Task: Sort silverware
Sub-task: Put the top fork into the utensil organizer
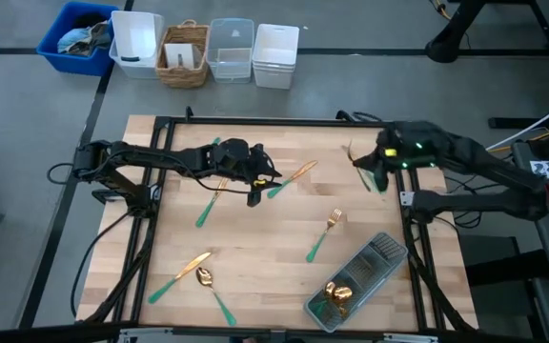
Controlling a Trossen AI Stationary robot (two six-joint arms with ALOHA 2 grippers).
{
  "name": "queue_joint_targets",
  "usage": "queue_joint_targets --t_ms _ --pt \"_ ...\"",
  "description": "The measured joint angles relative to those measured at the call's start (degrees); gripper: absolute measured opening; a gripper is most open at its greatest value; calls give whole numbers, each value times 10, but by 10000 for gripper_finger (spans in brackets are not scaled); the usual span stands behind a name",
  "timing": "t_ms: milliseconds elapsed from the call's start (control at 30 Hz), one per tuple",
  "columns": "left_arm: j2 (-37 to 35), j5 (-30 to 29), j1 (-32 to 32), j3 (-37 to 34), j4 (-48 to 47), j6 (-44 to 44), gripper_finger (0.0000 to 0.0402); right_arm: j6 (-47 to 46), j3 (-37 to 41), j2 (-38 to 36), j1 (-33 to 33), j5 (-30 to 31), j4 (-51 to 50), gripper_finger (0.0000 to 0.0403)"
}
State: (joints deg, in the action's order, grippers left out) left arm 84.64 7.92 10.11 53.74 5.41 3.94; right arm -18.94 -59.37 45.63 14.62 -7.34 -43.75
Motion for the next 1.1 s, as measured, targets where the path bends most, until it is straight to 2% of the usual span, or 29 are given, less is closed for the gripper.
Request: queue_joint_targets --t_ms 133,267,567,733,867,1100 --pt "0 0 0 0 0 -2 127 -27 5 -12 -123 90 59 4" --pt "0 0 0 0 0 -14 127 -37 44 -10 -243 171 145 4" --pt "0 0 -15 0 -2 -25 127 -38 185 43 -469 401 435 3" --pt "0 0 -29 0 -2 -33 127 -37 241 98 -574 508 580 2" --pt "0 0 -46 0 -1 -53 127 -37 250 149 -644 581 639 2" --pt "0 0 -81 0 6 -88 127 -38 250 219 -734 646 730 2"
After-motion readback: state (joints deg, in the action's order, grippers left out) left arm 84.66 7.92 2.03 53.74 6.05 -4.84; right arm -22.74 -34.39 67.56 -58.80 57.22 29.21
